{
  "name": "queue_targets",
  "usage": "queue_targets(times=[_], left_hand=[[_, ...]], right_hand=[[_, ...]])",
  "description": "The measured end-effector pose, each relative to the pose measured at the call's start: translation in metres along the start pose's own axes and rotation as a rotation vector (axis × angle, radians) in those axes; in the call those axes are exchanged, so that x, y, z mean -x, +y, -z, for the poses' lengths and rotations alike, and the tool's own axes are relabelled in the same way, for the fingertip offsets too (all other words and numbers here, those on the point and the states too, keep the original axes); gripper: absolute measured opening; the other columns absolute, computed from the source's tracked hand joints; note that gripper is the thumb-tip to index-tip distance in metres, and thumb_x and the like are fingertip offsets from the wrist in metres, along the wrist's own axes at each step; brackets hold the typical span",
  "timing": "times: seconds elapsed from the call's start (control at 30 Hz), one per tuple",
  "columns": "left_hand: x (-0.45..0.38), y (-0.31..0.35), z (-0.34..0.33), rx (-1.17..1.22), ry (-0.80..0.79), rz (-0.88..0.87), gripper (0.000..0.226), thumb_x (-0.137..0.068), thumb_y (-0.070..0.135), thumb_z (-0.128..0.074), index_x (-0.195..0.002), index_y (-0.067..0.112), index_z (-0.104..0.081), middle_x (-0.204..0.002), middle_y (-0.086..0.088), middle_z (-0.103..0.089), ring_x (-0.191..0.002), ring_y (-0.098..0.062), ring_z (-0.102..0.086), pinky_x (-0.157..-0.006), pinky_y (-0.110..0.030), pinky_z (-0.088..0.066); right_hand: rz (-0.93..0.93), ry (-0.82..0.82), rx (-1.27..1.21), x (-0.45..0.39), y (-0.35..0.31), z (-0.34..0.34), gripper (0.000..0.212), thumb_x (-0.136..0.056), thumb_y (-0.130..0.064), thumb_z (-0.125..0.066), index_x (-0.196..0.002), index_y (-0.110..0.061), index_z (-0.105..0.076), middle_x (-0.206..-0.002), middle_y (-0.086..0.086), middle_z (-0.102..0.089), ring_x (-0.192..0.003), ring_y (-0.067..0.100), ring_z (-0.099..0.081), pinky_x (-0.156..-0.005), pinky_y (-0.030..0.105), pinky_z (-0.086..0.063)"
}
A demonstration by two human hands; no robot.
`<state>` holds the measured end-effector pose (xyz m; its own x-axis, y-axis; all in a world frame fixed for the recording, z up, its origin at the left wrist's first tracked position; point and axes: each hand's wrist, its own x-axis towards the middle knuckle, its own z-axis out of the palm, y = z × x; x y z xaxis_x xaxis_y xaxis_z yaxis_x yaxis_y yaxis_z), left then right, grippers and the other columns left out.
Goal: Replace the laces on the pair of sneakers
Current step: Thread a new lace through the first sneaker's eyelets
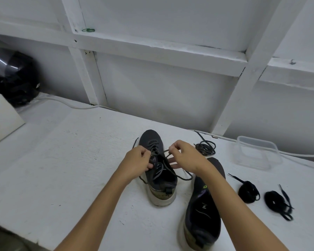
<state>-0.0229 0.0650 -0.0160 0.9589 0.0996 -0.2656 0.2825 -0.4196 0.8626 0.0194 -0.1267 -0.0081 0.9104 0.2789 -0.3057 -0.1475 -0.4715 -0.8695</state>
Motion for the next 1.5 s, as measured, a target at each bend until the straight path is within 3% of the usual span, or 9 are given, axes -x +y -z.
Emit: queue_targets(times=[0.13, 0.23, 0.4, 0.67, 0.8, 0.87, 1.0, 1.27, 1.5], left_hand=[[0.011, -0.002, 0.002, -0.092, 0.108, -0.163, 0.003, -0.098, 0.031, -0.059, -0.096, 0.031, -0.056, -0.098, 0.013, -0.064, -0.078, -0.002, -0.068, -0.073, -0.018, -0.052], [0.024, -0.006, -0.005, -0.168, 0.153, -0.239, 0.011, -0.093, 0.035, -0.066, -0.085, 0.032, -0.058, -0.095, 0.014, -0.062, -0.082, 0.001, -0.062, -0.07, -0.017, -0.049], [0.036, -0.012, -0.019, -0.236, 0.226, -0.18, 0.021, -0.082, 0.036, -0.079, -0.08, 0.029, -0.059, -0.102, 0.014, -0.051, -0.086, -0.006, -0.063, -0.077, -0.028, -0.054], [0.032, -0.01, -0.012, -0.27, 0.319, -0.193, 0.014, -0.086, 0.019, -0.073, -0.086, 0.019, -0.06, -0.099, 0.006, -0.054, -0.078, -0.011, -0.065, -0.072, -0.031, -0.055], [0.034, -0.014, -0.006, -0.409, 0.258, -0.365, 0.022, -0.084, 0.013, -0.075, -0.097, 0.025, -0.062, -0.105, 0.014, -0.05, -0.083, -0.008, -0.06, -0.068, -0.022, -0.047], [0.033, -0.014, -0.005, -0.466, 0.222, -0.415, 0.025, -0.085, 0.014, -0.074, -0.106, 0.028, -0.069, -0.11, 0.013, -0.05, -0.088, -0.007, -0.056, -0.07, -0.022, -0.045], [0.03, -0.015, -0.007, -0.476, 0.267, -0.395, 0.022, -0.087, 0.021, -0.075, -0.108, 0.026, -0.075, -0.107, 0.011, -0.054, -0.085, -0.009, -0.058, -0.069, -0.019, -0.042], [0.027, -0.011, -0.016, -0.536, 0.372, -0.416, 0.02, -0.09, 0.016, -0.071, -0.108, 0.018, -0.078, -0.098, 0.003, -0.06, -0.076, -0.017, -0.06, -0.062, -0.023, -0.039], [0.032, -0.012, -0.004, -0.386, 0.261, -0.377, 0.016, -0.092, 0.018, -0.069, -0.103, 0.026, -0.078, -0.097, 0.009, -0.072, -0.086, -0.008, -0.066, -0.076, -0.021, -0.051]], right_hand=[[0.055, 0.092, 0.101, 0.011, -0.001, 0.002, 0.02, -0.095, -0.043, -0.064, -0.095, -0.023, -0.059, -0.1, -0.009, -0.067, -0.078, 0.007, -0.074, -0.07, 0.032, -0.062], [0.1, 0.103, 0.309, 0.025, 0.0, 0.007, 0.033, -0.081, -0.058, -0.074, -0.082, -0.028, -0.059, -0.08, -0.022, -0.069, -0.067, -0.002, -0.064, -0.063, 0.021, -0.048], [0.113, 0.029, 0.347, 0.036, 0.003, 0.005, 0.035, -0.073, -0.041, -0.088, -0.082, -0.027, -0.058, -0.08, -0.012, -0.074, -0.072, -0.002, -0.069, -0.061, 0.018, -0.048], [0.265, 0.096, 0.4, 0.034, 0.001, -0.008, 0.018, -0.092, -0.02, -0.062, -0.085, -0.036, -0.057, -0.082, -0.018, -0.068, -0.067, 0.007, -0.066, -0.056, 0.014, -0.046], [0.401, 0.03, 0.561, 0.03, -0.008, -0.016, 0.038, -0.093, -0.005, -0.05, -0.11, -0.03, -0.073, -0.096, -0.005, -0.072, -0.082, 0.014, -0.062, -0.076, 0.025, -0.049], [0.418, 0.027, 0.625, 0.028, -0.012, -0.017, 0.04, -0.091, -0.005, -0.05, -0.114, -0.027, -0.075, -0.1, 0.001, -0.073, -0.09, 0.02, -0.062, -0.082, 0.028, -0.049], [0.303, 0.063, 0.592, 0.028, -0.014, -0.015, 0.033, -0.09, -0.02, -0.056, -0.116, -0.029, -0.075, -0.092, -0.007, -0.074, -0.076, 0.008, -0.06, -0.067, 0.006, -0.04], [0.322, 0.059, 0.77, 0.028, -0.025, -0.017, 0.026, -0.089, -0.02, -0.061, -0.109, -0.025, -0.077, -0.086, 0.0, -0.068, -0.081, 0.02, -0.058, -0.071, 0.027, -0.048], [0.292, 0.073, 0.597, 0.026, -0.016, -0.025, 0.016, -0.095, -0.015, -0.061, -0.094, -0.019, -0.076, -0.087, -0.002, -0.068, -0.076, 0.01, -0.06, -0.068, 0.02, -0.044]])
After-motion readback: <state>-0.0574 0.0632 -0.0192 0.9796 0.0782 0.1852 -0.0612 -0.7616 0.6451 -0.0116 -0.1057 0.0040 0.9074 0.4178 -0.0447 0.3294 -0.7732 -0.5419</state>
